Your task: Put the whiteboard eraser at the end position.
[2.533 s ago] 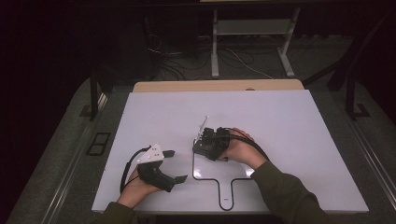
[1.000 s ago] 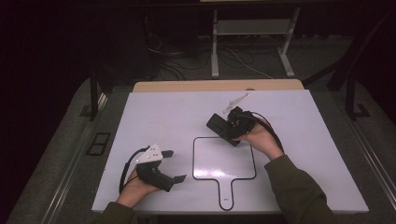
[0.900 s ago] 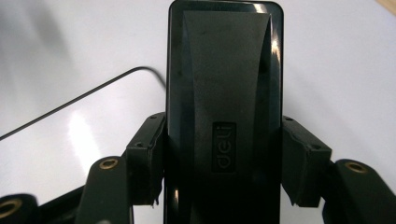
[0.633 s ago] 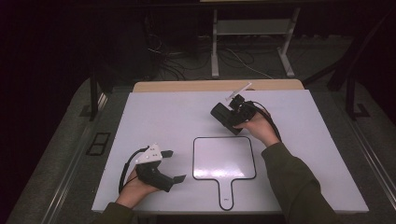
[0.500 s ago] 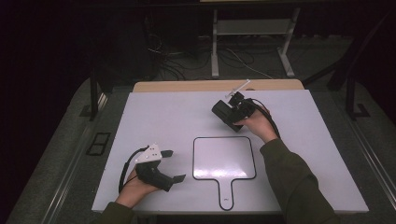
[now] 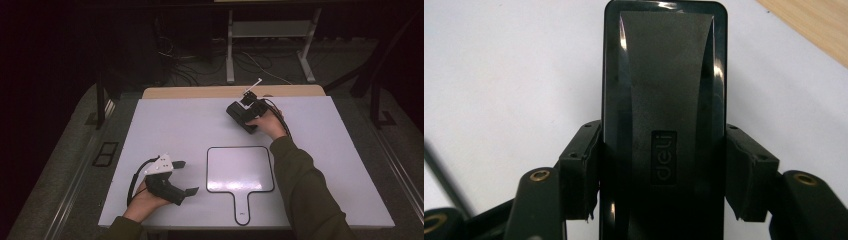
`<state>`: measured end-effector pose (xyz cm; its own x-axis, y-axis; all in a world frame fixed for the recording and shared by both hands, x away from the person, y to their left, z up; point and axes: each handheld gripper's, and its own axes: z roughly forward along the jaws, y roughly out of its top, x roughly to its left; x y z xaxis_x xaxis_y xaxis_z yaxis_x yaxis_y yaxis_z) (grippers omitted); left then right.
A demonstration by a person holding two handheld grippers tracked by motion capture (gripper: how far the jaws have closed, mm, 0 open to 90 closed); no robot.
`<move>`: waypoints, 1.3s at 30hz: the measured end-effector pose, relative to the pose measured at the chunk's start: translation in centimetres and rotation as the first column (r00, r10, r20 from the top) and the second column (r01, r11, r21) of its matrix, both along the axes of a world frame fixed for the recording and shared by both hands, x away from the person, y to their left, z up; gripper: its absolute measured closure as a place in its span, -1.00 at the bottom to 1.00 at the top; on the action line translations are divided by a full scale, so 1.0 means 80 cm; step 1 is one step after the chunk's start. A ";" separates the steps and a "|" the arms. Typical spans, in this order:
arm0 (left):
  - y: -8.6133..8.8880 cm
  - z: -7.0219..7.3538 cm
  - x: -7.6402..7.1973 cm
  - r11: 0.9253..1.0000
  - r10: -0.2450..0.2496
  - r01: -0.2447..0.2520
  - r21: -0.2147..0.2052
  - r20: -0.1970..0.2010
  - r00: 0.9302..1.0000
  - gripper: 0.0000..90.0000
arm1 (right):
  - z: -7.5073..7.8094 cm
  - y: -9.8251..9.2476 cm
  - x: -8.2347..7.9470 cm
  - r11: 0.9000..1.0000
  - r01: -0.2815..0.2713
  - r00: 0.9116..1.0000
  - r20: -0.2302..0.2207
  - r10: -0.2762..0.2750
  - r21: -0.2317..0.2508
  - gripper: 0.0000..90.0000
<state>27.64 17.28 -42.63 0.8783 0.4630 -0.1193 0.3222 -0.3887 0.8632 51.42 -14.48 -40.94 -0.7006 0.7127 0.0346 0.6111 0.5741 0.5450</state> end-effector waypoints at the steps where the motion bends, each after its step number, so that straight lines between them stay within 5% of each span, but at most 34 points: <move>1: 0.000 0.000 0.000 1.000 0.000 0.000 -0.001 -0.001 1.000 -1.00 | -0.002 0.001 0.002 1.000 0.004 1.000 0.003 -0.004 0.005 -0.14; 13: 0.000 0.000 0.000 1.000 -0.002 0.002 0.002 0.001 1.000 -1.00 | -0.029 0.011 0.010 1.000 -0.018 0.999 -0.045 0.018 0.008 -0.14; 22: -0.001 0.001 0.000 1.000 -0.001 0.001 0.003 0.002 1.000 -1.00 | -0.031 0.011 0.007 0.999 -0.039 0.999 -0.024 0.040 0.010 -0.15; 28: 0.000 0.000 0.002 1.000 0.001 -0.001 0.016 0.006 1.000 -1.00 | -0.026 0.003 0.001 0.995 -0.023 1.000 0.012 0.022 0.100 -0.33; 36: 0.003 -0.001 0.006 1.000 0.001 -0.001 0.008 0.009 1.000 -1.00 | -0.013 -0.017 -0.011 0.988 0.005 0.998 0.057 -0.014 0.157 -0.46; 39: 0.005 -0.002 0.009 1.000 0.005 -0.005 0.001 0.007 1.000 -1.00 | -0.007 -0.027 -0.019 0.978 0.013 0.998 0.062 -0.027 0.207 -0.46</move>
